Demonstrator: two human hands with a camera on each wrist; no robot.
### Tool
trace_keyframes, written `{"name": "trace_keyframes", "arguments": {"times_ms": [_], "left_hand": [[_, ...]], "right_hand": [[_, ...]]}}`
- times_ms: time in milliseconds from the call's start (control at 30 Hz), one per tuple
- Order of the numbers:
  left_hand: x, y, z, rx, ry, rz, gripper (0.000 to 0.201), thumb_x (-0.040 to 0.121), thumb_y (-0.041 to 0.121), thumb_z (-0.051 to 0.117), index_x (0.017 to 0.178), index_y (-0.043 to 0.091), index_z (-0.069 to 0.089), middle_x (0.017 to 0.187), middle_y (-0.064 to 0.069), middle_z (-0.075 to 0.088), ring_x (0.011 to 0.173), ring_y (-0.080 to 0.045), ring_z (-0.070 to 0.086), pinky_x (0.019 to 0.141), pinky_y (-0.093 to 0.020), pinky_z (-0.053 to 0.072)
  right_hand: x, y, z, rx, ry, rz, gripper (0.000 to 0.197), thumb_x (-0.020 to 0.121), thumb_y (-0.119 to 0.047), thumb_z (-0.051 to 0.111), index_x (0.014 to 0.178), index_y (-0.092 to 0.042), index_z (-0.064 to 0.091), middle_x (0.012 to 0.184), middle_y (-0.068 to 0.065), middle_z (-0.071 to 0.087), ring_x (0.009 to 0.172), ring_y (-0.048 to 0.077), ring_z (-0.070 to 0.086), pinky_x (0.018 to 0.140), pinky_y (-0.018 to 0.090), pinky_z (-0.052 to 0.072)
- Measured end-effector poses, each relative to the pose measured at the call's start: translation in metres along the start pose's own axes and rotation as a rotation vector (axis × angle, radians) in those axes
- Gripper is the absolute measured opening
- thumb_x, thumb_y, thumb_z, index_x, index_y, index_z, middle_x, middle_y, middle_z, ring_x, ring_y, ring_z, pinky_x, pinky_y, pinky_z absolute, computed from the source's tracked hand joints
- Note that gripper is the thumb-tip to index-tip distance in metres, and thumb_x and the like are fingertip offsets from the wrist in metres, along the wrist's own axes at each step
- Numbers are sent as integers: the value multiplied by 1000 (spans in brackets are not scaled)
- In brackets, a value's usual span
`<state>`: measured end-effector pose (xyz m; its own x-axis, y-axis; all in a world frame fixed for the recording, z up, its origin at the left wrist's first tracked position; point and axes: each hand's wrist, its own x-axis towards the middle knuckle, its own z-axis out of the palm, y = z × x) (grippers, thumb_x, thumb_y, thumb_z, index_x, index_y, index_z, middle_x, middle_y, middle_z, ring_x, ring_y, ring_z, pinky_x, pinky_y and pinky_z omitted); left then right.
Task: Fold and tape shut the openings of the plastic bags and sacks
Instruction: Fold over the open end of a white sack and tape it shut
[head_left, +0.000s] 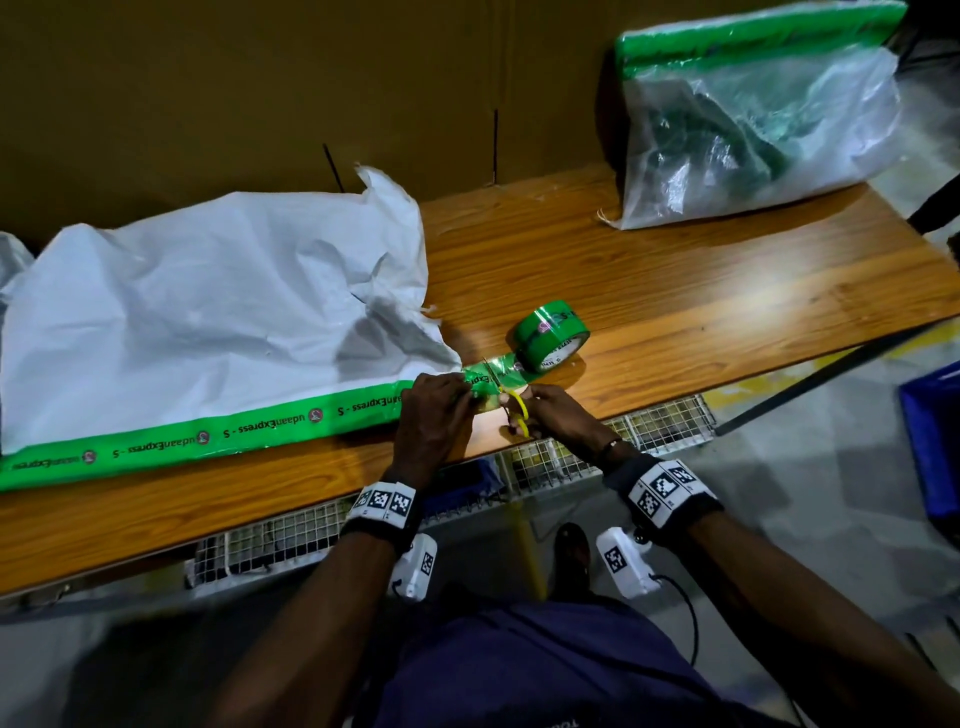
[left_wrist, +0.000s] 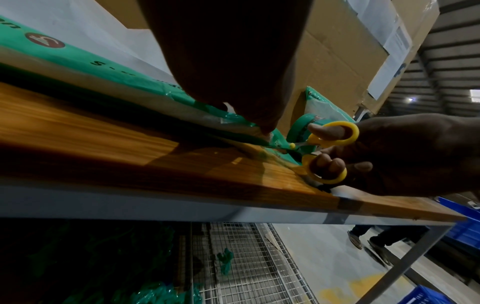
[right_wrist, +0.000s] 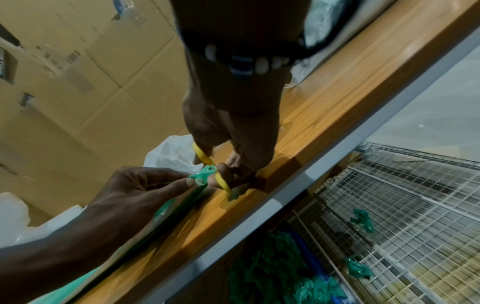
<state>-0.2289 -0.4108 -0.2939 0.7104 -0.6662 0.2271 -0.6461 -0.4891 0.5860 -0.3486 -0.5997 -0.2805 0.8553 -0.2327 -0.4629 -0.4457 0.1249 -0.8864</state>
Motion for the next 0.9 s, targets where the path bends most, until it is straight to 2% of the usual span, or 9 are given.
{"name": "trace_keyframes", "arguments": {"times_ms": [100,167,267,367,500,567,633,733,900], "left_hand": [[-2,-4,-1,15,-11,8,24,97,30,64,105,12,78,105,-8,76,95,-31,65,79,-52,53],[-7,-4,-2,25,-14,22,23,96,28,66,106,11,78,108,-9,76,96,-31,66,80,-52,54],[-15,-6,-2,5,-2,49,22,96,24,68,107,8,78,111,-8,76,99,-30,65,82,-50,54],[-19,-6,-3,-1,3,51,26,97,26,64,109,8,78,113,-8,75,102,-29,65,84,-48,54],[-21,-5,-2,-39,14,13,23,96,25,70,111,9,77,114,-9,74,104,-27,65,88,-46,54],[-22,-3,-3,-50,12,-13,24,92,21,77,114,10,75,114,-9,72,104,-27,63,88,-43,53],[-24,-2,-4,-61,-4,-17,29,89,19,81,115,10,73,115,-10,71,106,-26,61,89,-39,50],[-28,-9,-8,-82,16,-36,33,86,21,85,113,9,72,115,-9,70,107,-23,60,90,-32,47],[-41,-34,-14,-74,57,-52,20,93,21,77,106,6,76,110,-8,70,105,-24,63,92,-36,51]], "right_hand": [[5,-3,-2,-343,200,-90,37,86,-42,82,74,-10,69,69,7,74,56,14,64,60,28,49],[7,-1,-4,-624,347,-182,29,83,-31,85,76,-10,68,69,8,73,62,18,68,63,33,52],[0,-9,0,-1023,374,-244,22,78,-24,85,83,-8,70,80,12,73,76,32,69,63,32,44],[-3,-18,1,-1158,336,-199,20,77,-20,85,81,-7,71,79,13,71,77,33,70,63,32,43],[1,-15,0,-972,351,-303,15,81,-17,79,92,-9,72,84,12,71,81,35,68,64,36,45],[3,-20,9,-831,357,-372,11,84,-18,70,82,-8,72,76,12,71,70,26,64,62,36,47],[6,-23,24,-735,362,-360,17,87,-16,67,77,-5,75,72,11,73,62,18,65,60,32,49],[14,-11,41,-685,330,-296,24,86,-23,64,68,-8,70,64,10,70,58,25,66,60,44,56],[14,0,55,-631,344,-283,37,81,-32,55,51,-11,60,49,6,61,49,22,62,58,42,52]]}}
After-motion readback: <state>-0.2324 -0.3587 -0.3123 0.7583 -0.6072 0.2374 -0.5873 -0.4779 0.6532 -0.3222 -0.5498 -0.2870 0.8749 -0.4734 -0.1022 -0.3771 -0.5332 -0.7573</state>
